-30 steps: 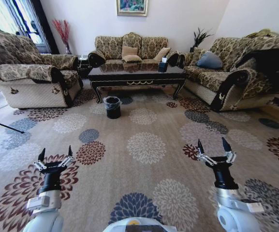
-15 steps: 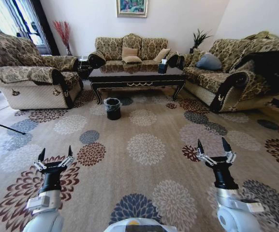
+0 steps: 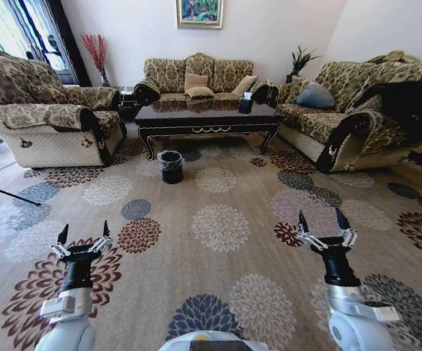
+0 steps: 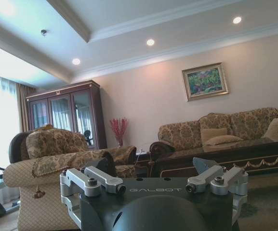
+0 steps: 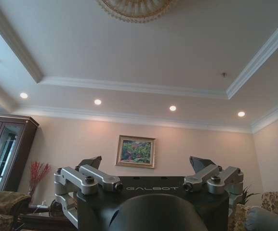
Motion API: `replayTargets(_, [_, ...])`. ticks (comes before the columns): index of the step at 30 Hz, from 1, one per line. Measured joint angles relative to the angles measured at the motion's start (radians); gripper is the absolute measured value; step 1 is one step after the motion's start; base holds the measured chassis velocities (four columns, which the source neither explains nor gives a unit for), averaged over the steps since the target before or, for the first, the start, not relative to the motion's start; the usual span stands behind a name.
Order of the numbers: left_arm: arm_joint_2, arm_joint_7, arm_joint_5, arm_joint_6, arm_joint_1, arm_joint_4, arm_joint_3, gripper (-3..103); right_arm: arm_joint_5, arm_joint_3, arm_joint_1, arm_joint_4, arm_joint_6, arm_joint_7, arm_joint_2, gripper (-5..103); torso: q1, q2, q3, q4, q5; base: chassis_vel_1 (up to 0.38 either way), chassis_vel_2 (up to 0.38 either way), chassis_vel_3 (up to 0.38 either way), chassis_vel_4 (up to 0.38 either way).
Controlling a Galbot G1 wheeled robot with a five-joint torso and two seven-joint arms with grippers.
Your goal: Move to the front of the table and pick up the trash from the floor, then place it into the trash bin.
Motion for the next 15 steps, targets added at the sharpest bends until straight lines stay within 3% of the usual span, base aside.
replayTargets(15, [0.000,0.000,0.000,0.000,0.000,0.000,0.000,100,0.000,0.000,0.000,0.000,0.000,0.000,0.000,100,0.018,0.063,0.045,0.0000,0.0000,0.000,0.000,0.000,0.000])
